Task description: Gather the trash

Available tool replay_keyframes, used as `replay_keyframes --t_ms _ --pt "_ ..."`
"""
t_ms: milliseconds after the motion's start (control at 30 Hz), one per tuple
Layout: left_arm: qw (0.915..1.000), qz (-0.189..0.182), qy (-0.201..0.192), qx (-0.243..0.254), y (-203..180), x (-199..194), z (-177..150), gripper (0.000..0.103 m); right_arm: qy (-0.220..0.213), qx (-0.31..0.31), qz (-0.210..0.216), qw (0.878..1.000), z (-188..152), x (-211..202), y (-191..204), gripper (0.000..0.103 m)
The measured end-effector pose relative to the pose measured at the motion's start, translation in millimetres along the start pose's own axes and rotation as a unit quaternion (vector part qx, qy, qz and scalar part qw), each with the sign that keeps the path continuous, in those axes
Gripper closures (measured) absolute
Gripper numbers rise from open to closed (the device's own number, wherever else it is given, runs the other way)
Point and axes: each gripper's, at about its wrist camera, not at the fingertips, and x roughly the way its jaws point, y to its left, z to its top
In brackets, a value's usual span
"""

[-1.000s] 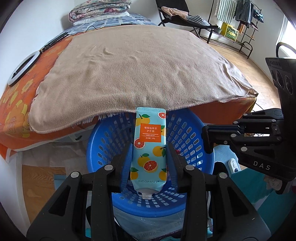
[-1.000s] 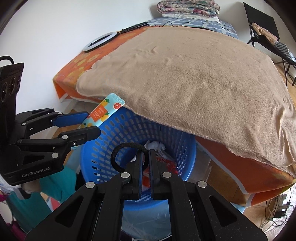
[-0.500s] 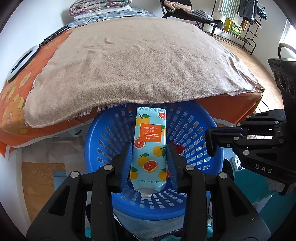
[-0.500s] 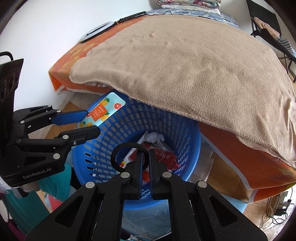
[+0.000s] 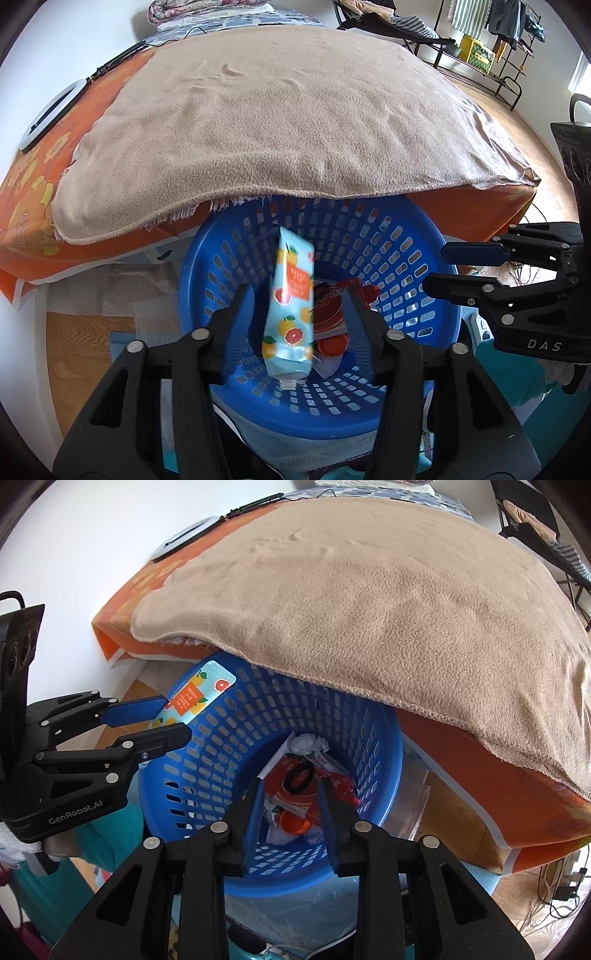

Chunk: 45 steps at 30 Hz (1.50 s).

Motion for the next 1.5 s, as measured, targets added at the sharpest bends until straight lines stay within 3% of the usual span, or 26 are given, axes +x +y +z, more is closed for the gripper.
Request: replay_keyframes --t_ms 267,600,700,800,1000,1133,1500 --pt "1.0 0.003 -0.004 -0.004 2.2 -3.0 1.0 0.044 0.002 0.011 -0.009 1.0 0.3 -1.9 -5.0 0.06" --pt "0.9998 0.004 -0.015 -0.014 4.5 -12.0 7.1 0.044 -0.003 0.023 -0.01 1.0 3.2 -7.6 -7.0 0.058" --pt "0.9996 0.006 -0.021 -0.015 4.5 -15.8 9.5 0.036 -0.006 0.027 -0.01 1.0 3.5 -11.5 -9.1 0.056" --pt "0.9995 0.008 -0.029 -0.013 3.5 -20.8 12.8 0.035 -0.011 0.032 -0.01 0.999 4.7 -15.9 -10.2 0.051" --pt "0.999 0.005 -0.042 -0.014 1.2 -32.1 21.7 0.035 -0.021 0.042 -0.009 0.999 8.9 -25.1 -12.8 0.05" --pt "0.9983 0.003 -0.057 -0.013 -1.3 -41.4 28.7 0.026 -0.026 0.054 -0.01 0.998 13.0 -31.4 -18.5 0.049" --pt "0.9958 -0.012 -0.089 -0.015 -4.9 -69.9 54.6 0.025 -0.06 0.042 -0.032 0.997 29.8 -60.9 -19.4 0.043"
